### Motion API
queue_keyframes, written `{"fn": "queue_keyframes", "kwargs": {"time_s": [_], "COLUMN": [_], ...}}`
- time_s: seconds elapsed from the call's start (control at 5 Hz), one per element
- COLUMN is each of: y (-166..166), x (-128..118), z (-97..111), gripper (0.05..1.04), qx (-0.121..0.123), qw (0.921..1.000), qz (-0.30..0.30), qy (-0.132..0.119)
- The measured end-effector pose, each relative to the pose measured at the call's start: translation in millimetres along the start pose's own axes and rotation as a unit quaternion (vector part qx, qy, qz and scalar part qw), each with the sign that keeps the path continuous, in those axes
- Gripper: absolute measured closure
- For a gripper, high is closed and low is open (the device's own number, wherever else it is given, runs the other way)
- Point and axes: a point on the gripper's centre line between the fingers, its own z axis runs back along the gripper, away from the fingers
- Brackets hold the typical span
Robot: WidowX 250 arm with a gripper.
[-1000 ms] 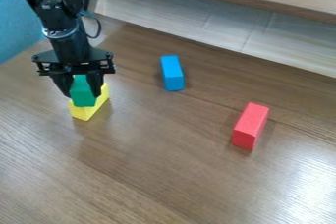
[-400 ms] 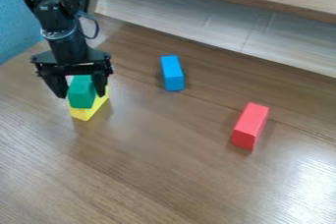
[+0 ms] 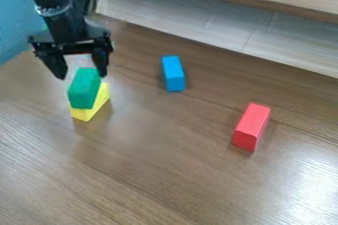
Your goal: Put the gree rectangle on the top of yellow rectangle
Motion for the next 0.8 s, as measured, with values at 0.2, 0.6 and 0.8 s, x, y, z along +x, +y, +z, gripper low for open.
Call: {"fn": "queue_keyframes", "kwargs": {"time_s": [0.2,0.6,0.8], "y": [-2,-38,-62], "x": [3,2,-5], "z": [12,20,17], "gripper": [0.083,0.083,0.083], "qx": [-0.001,-0.020,-0.031], "qw": [0.9999,0.9966,0.9909], "qz": [-0.001,-0.073,-0.127], "qy": [-0.015,-0.035,-0.031]}}
